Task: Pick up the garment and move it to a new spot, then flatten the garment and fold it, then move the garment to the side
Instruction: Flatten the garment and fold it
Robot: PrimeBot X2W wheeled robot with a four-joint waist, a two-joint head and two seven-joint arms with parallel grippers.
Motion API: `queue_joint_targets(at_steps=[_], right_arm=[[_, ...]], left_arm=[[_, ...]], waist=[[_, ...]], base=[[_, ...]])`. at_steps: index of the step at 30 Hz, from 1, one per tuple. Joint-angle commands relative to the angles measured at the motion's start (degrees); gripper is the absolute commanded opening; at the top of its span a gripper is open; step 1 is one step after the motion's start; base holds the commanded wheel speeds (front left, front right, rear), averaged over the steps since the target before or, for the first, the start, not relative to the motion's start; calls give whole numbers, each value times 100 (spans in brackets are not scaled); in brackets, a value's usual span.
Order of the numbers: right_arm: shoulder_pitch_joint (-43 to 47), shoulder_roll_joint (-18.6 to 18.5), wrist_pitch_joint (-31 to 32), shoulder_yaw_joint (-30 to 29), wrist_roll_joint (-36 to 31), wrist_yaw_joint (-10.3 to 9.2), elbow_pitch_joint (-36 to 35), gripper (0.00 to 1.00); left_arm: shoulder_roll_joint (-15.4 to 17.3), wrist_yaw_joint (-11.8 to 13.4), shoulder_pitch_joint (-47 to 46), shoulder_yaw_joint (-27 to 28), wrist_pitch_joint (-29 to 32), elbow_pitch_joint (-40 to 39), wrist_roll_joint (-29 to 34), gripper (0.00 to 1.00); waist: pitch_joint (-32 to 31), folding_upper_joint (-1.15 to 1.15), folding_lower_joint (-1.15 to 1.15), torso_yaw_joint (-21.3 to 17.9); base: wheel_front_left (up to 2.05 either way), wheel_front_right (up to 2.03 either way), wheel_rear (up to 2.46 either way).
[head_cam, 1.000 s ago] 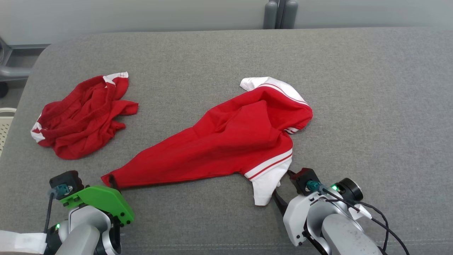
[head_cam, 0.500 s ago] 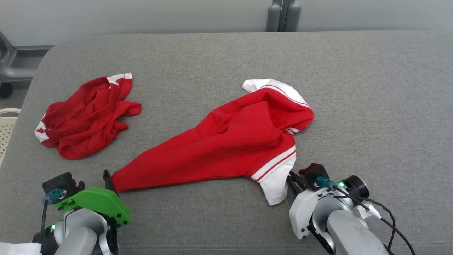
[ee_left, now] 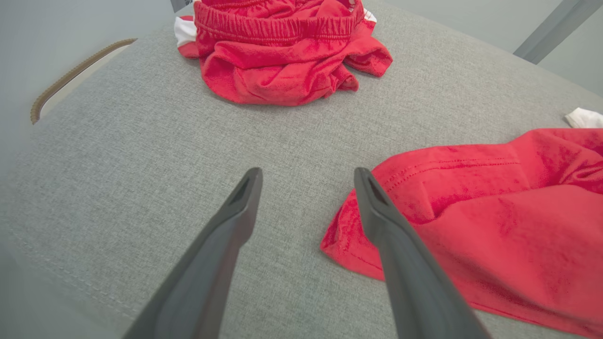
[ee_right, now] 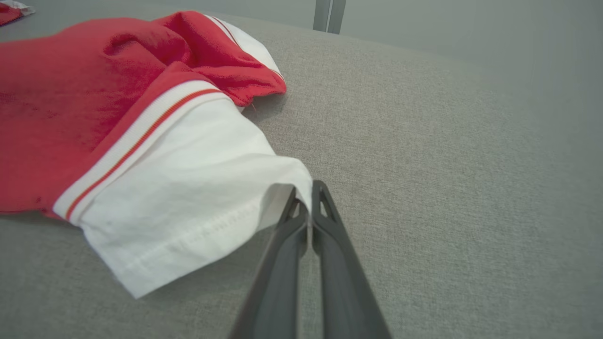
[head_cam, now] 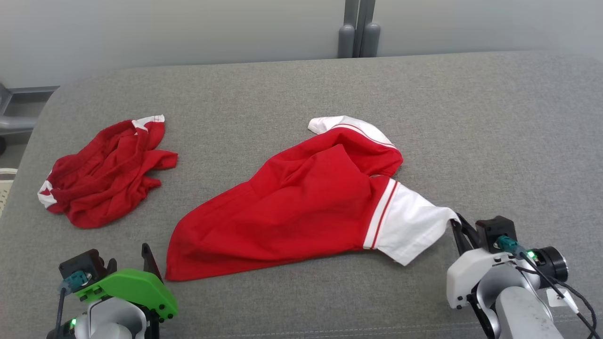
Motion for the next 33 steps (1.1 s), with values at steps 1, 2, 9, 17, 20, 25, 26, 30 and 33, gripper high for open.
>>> queue_joint_targets(at_steps=[1,2,9,17,20,25,26,30,33], right_arm=[[95,-15,31,-70,-51,-4,-64,0],[144,-13,66,-152,-47,-4,-122,0],[432,-14,246,-349,76,-4,-175,100],[802,-11,178,-649,735,-4,-329,100],[971,-14,175,-828,1214,-3,-442,100],[1123,-10,222,-933,1835,-3,-678,100],[1159,-15,247,-995,1855,-3,-744,100],[1111,1,177,-1180,2275,-1,-927,100],[1008,-16,-145,-1139,2805,-1,-1091,100]], left_arm=[[49,24,75,-1,-1,-40,-18,100],[46,42,104,-12,4,-76,-14,100],[18,81,203,-140,39,-272,55,100],[115,-28,429,-159,-290,-440,165,100],[124,-135,571,-108,-586,-514,200,100],[91,-289,736,-64,-930,-595,180,100],[96,-324,769,-54,-1026,-612,209,100],[64,-450,899,0,-1329,-682,323,100],[-51,-521,963,175,-1476,-772,465,100]], waist=[[-15,0,0,-23],[-17,0,0,-28],[-49,0,0,-10],[-283,0,0,15],[-423,0,0,1],[-559,0,0,-27],[-590,0,0,-37],[-700,0,0,-76],[-780,0,0,-98]], base=[[0,0,0],[0,0,0],[0,0,0],[0,0,0],[0,0,0],[0,0,0],[0,0,0],[0,0,0],[0,0,0]])
